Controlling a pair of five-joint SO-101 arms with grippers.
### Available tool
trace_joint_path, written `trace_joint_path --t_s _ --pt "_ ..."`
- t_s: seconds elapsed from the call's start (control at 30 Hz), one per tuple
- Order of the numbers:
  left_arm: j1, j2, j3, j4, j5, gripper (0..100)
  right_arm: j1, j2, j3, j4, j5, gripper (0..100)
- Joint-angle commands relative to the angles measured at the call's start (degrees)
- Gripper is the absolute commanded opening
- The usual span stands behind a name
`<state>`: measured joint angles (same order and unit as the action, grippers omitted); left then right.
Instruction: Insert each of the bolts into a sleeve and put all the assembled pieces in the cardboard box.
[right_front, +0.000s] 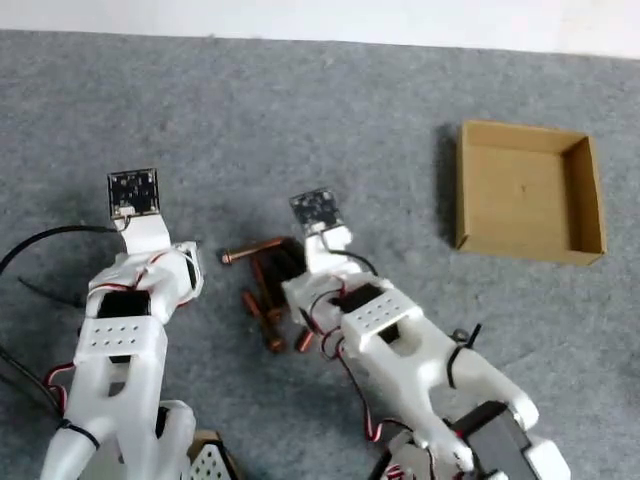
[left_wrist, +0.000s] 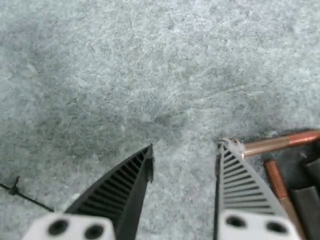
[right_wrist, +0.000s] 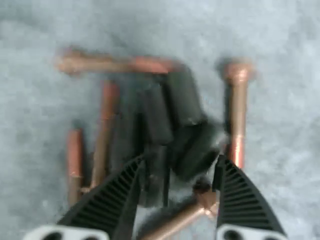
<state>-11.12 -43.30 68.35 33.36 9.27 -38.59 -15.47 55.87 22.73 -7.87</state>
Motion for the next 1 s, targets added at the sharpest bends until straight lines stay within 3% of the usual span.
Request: trace_joint_path --t_s 0.0,0.27,0.47,0.63,0.73,0.97 --pt "-0.5 0.0 -0.4 -1.1 0.4 20 1.9 -0.3 -1.0 -0.7 -0.5 19.8" --pt "-0.5 0.0 -0.3 -1.1 0.4 20 1.9 -0.1 -1.3 2.4 -0.4 19.4" --pt "-0.4 0.0 -0.3 -1.1 0.4 20 1.9 -0.1 -1.4 2.3 -0.2 0.2" --pt "-0.3 0.0 -0.3 -1.1 0.4 20 3.2 -2.2 -1.2 2.8 2.1 0.3" --pt "-0.2 0.0 -0.3 -1.1 0.4 20 4.3 -9.3 -1.0 4.3 6.4 0.4" --pt "-0.2 0.0 -0.3 -1.1 0.4 20 7.2 -34.3 10.2 4.0 6.7 0.4"
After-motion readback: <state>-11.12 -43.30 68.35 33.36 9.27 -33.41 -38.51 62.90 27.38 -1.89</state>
